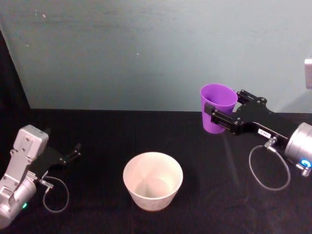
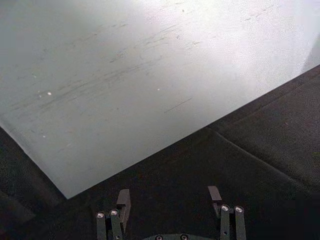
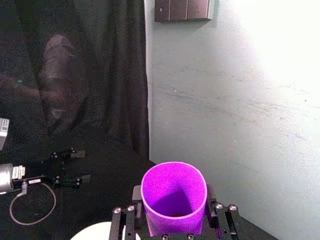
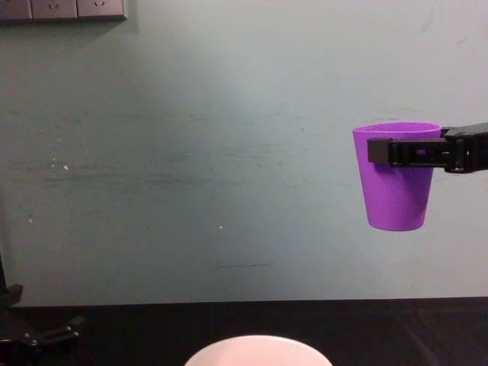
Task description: Pick up the cup and pour the mung beans from the cup into the bowl.
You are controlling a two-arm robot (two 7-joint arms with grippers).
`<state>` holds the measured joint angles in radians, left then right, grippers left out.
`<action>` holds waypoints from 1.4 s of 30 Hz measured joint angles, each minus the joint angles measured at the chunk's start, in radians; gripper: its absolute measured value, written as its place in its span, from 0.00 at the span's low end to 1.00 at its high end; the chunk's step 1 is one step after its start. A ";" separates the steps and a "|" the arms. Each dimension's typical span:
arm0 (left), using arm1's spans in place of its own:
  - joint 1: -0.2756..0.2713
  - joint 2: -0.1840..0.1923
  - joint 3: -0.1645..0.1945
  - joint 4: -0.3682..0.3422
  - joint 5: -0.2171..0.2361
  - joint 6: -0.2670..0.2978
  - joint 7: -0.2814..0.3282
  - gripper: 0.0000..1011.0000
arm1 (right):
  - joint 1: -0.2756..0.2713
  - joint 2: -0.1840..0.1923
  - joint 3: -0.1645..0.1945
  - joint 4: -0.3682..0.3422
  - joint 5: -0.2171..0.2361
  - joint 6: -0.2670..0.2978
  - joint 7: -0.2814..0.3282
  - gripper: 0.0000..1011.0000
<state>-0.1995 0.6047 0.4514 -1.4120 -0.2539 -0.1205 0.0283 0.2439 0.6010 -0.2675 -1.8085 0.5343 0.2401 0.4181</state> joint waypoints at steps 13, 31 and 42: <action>0.000 0.000 0.000 0.000 0.000 0.000 0.000 0.99 | -0.001 -0.001 0.001 0.002 -0.002 -0.002 0.001 0.72; 0.000 0.000 0.000 0.000 0.000 0.000 0.000 0.99 | -0.002 -0.002 0.001 0.002 -0.003 -0.003 0.001 0.72; 0.000 0.000 0.000 0.000 0.000 0.000 0.000 0.99 | -0.002 -0.002 0.001 0.002 -0.003 -0.003 0.001 0.72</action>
<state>-0.1995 0.6047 0.4514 -1.4120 -0.2539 -0.1205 0.0283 0.2422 0.5993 -0.2666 -1.8063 0.5315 0.2375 0.4192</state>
